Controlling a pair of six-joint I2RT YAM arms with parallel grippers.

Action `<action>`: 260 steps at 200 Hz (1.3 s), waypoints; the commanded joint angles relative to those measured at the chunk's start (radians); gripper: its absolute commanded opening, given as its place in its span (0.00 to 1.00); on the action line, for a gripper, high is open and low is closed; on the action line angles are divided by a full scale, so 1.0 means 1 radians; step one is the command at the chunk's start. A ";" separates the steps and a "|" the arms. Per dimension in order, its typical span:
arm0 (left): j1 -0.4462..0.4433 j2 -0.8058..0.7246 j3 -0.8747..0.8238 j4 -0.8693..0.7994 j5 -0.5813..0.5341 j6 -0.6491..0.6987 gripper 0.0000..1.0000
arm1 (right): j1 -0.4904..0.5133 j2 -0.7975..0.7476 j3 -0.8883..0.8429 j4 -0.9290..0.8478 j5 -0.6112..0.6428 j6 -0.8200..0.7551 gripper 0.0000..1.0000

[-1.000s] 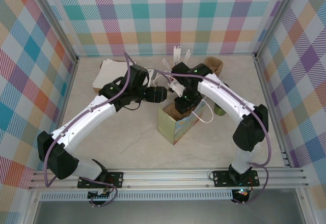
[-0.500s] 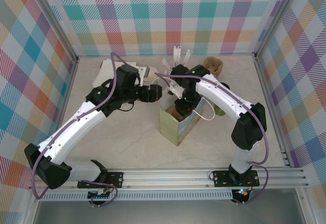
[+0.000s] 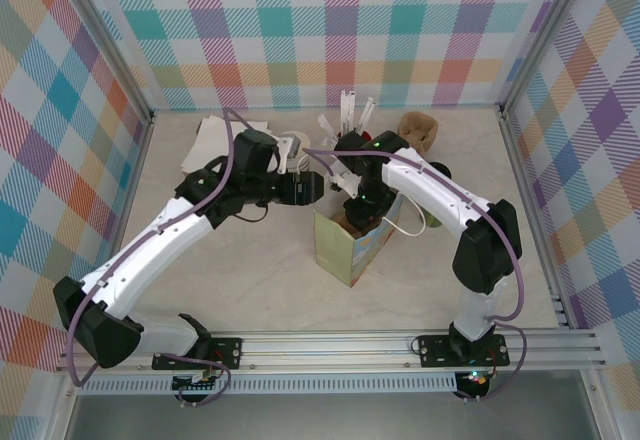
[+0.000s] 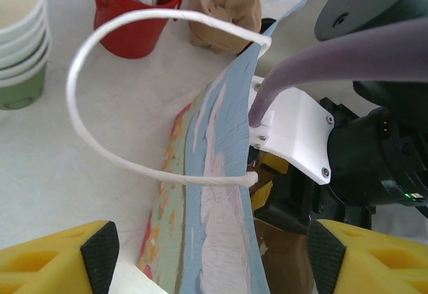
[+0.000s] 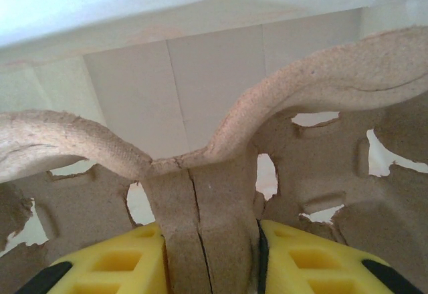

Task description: Pack the takeout coffee

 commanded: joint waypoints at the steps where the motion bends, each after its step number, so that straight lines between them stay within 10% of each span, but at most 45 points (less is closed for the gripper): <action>1: -0.006 0.021 -0.011 0.043 0.056 -0.027 0.73 | 0.007 0.007 -0.010 -0.006 0.004 -0.016 0.35; 131: -0.006 0.035 0.004 0.035 0.049 -0.023 0.14 | 0.007 0.046 -0.029 -0.024 0.030 -0.032 0.36; 260: -0.006 0.033 0.065 0.040 0.023 -0.011 0.02 | 0.007 0.086 -0.037 -0.035 0.047 -0.048 0.37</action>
